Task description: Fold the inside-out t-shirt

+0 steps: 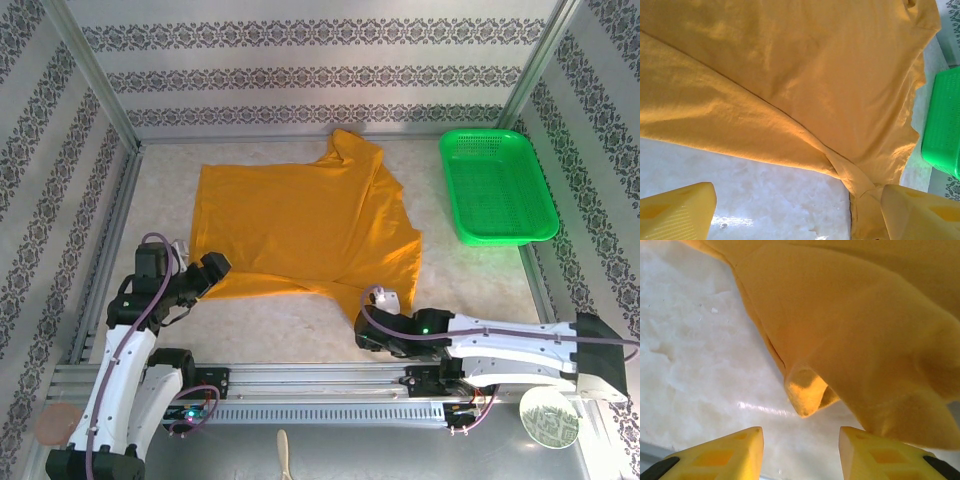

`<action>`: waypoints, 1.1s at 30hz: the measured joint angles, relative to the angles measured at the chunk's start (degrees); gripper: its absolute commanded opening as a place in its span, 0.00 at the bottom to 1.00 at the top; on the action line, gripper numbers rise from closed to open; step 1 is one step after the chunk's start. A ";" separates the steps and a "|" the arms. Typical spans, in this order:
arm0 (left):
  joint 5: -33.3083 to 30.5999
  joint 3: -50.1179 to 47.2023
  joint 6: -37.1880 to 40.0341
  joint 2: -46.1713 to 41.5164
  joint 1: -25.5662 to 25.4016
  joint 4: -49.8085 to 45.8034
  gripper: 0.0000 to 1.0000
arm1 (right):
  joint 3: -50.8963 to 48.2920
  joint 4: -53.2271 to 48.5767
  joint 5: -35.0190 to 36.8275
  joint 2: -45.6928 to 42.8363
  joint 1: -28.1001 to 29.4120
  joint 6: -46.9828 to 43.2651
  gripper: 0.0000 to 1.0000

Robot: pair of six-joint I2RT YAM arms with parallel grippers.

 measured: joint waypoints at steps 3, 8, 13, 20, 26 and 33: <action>0.00 -0.15 -0.63 0.09 0.00 0.17 0.86 | -0.96 3.04 1.64 1.73 0.26 2.27 0.43; -0.04 -0.70 -1.33 0.07 0.00 0.63 0.86 | -2.29 5.88 2.93 2.95 0.24 4.44 0.42; -0.07 -1.70 -2.49 0.09 0.00 1.57 0.86 | -4.52 9.40 3.06 5.51 0.24 6.27 0.35; -0.22 -1.70 -3.08 0.07 0.00 2.10 0.86 | -5.14 11.65 3.39 7.50 0.24 7.28 0.00; -0.22 -1.70 -3.17 0.07 0.00 2.10 0.86 | -5.14 11.65 2.32 3.82 1.49 6.95 0.00; -0.22 -1.70 -3.37 0.09 0.00 2.12 0.85 | -4.90 11.91 -3.30 2.93 5.33 4.63 0.15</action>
